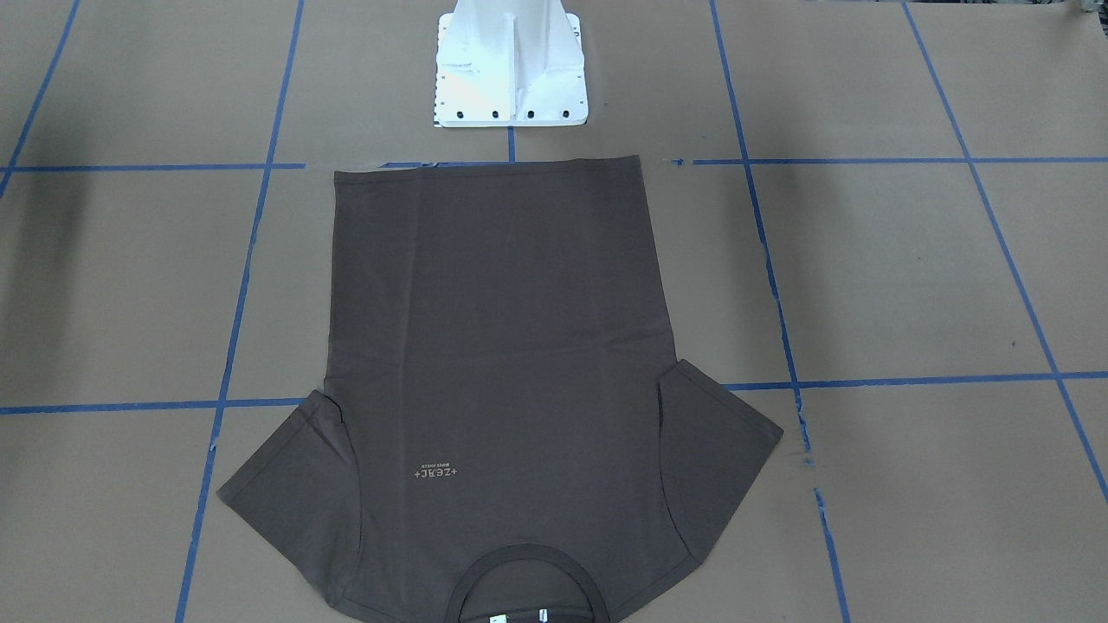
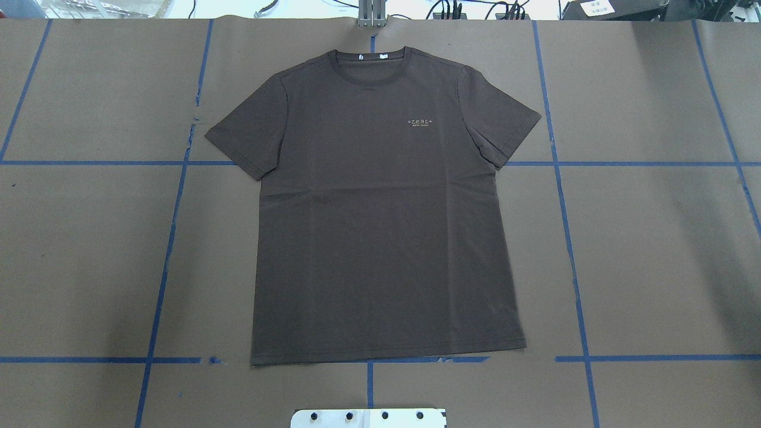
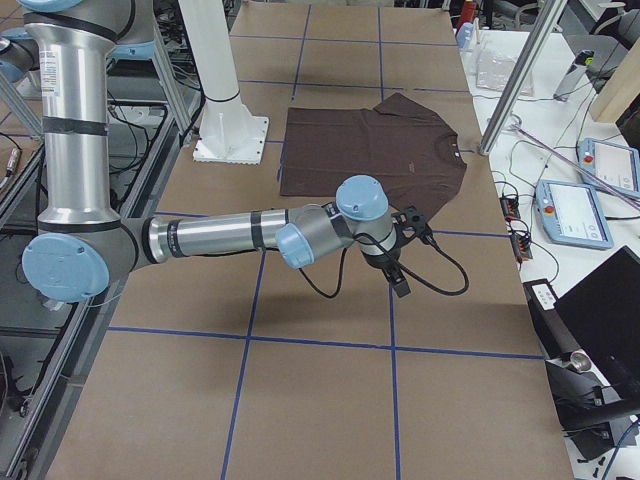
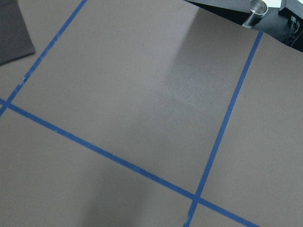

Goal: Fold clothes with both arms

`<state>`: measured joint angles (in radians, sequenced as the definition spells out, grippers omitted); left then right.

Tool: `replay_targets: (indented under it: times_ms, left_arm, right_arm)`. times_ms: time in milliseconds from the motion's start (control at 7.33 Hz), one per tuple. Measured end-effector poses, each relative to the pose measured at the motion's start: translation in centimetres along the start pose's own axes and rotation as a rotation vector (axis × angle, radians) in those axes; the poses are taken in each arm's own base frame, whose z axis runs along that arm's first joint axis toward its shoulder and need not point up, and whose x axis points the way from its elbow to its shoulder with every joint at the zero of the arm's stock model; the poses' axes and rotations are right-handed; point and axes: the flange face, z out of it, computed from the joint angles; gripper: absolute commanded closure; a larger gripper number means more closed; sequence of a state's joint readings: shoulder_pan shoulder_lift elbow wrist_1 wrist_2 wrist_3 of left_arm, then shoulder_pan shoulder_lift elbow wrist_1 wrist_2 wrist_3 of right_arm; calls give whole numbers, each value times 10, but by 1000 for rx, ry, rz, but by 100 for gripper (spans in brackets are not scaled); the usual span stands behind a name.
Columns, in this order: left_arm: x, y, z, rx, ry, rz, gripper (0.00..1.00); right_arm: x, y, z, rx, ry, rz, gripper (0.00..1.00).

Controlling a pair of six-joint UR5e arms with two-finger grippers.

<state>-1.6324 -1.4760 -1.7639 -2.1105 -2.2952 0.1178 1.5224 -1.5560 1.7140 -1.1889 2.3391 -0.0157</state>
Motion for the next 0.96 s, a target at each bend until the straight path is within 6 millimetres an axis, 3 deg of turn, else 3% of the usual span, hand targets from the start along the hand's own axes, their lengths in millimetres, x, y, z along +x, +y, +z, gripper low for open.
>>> replay_targets:
  times_ms: [136, 273, 546, 682, 819, 955]
  left_arm:
    - [2, -6, -4, 23, -2, -22, 0]
    - [4, -9, -6, 39, -3, -33, 0]
    - [8, -12, -11, 60, -4, -29, 0]
    - [10, -12, -13, 66, -5, -25, 0]
    - [11, -11, -14, 68, -5, -23, 0]
    - [12, -11, -15, 69, -6, -22, 0]
  right_arm:
    - [-14, -42, 8, 20, -26, 17, 0]
    - [-44, -84, 22, 26, -61, 62, 0]
    - [-132, -156, 52, 35, -112, 187, 2]
    - [-179, -181, 77, 61, -123, 233, 7]
    - [-213, -194, 113, 98, -128, 260, 15]
    - [-232, -200, 152, 129, -131, 278, 15]
